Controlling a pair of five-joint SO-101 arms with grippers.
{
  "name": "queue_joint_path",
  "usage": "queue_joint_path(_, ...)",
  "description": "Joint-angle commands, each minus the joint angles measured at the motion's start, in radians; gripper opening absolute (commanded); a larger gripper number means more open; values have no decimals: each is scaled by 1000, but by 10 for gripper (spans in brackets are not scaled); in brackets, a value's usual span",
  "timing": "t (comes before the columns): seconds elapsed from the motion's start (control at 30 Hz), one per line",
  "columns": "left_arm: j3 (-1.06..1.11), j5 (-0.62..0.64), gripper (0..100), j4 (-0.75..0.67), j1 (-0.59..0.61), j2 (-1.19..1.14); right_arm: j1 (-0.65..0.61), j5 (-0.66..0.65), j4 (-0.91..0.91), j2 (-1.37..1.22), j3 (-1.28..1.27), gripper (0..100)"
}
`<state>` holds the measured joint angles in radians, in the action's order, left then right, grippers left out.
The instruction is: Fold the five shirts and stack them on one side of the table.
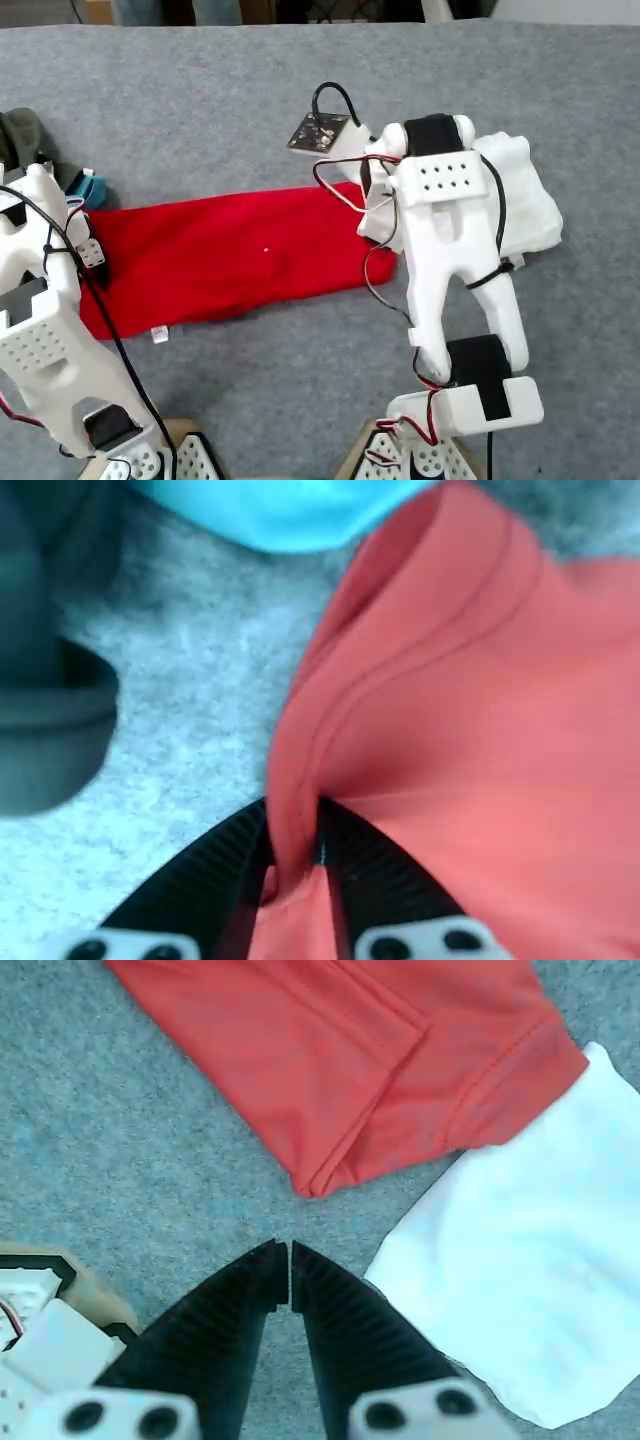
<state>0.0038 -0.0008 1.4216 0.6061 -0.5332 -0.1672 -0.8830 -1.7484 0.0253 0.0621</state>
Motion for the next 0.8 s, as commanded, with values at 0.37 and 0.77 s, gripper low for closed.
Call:
queue_joint_path(0.37,-142,-212,27,183,45,192,18,26,11,48,470,15)
queue_joint_path(0.77,21,-124,29,212,-254,497,293,183,166,62,595,15)
